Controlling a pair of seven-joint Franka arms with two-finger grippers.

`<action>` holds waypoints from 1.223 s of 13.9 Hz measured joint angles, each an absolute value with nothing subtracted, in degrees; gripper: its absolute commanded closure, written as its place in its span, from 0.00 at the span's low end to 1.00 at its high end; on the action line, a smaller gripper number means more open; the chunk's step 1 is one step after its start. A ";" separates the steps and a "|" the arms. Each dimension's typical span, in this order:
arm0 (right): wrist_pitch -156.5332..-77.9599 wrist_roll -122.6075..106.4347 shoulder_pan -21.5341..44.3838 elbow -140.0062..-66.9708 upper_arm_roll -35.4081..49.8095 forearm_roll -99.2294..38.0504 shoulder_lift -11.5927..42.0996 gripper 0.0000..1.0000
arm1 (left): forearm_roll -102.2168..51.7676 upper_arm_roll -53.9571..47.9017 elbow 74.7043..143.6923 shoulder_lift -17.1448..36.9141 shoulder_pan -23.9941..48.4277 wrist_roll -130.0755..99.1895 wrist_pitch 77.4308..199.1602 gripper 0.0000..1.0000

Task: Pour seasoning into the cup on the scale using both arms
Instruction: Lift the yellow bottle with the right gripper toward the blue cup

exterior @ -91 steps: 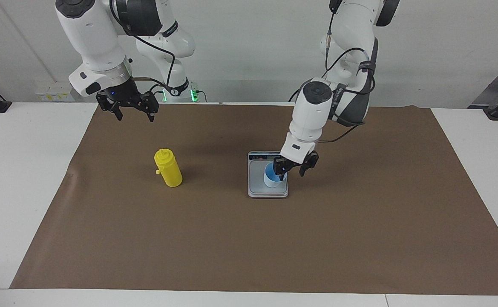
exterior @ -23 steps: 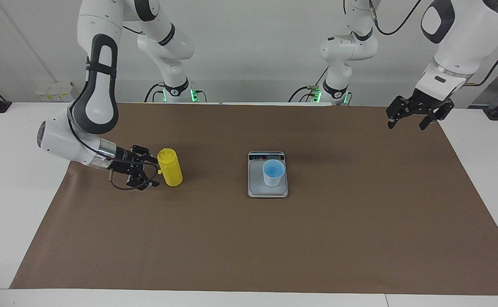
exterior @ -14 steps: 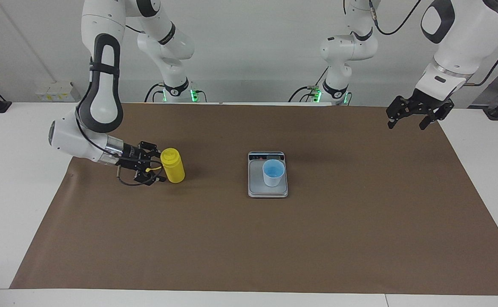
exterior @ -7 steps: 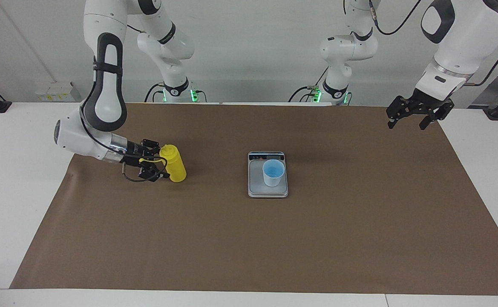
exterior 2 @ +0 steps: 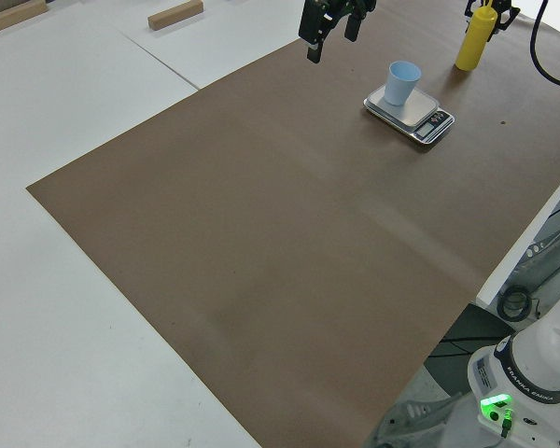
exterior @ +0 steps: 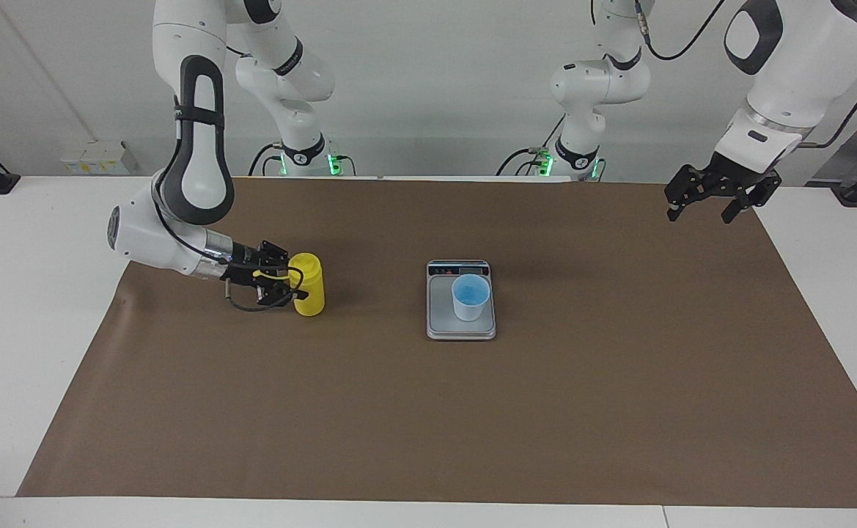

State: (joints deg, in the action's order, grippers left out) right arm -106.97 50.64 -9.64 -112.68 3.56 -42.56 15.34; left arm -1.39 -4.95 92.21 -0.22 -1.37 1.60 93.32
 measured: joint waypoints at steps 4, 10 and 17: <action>-115.93 59.76 -4.81 -112.56 3.62 -42.57 12.55 1.00 | -1.39 -4.94 92.21 -0.22 -1.37 1.60 93.31 0.00; -127.09 69.21 1.47 -112.58 3.71 -42.52 8.70 1.00 | -1.39 -4.94 92.21 -0.23 -1.37 1.60 93.31 0.00; -148.29 86.11 14.07 -112.66 3.83 -32.84 7.82 1.00 | -1.39 -4.94 92.21 -0.23 -1.37 1.60 93.31 0.00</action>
State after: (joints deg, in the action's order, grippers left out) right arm -148.29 86.11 14.07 -112.66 3.83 -32.84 7.82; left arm -1.39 -4.94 92.21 -0.23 -1.37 1.60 93.31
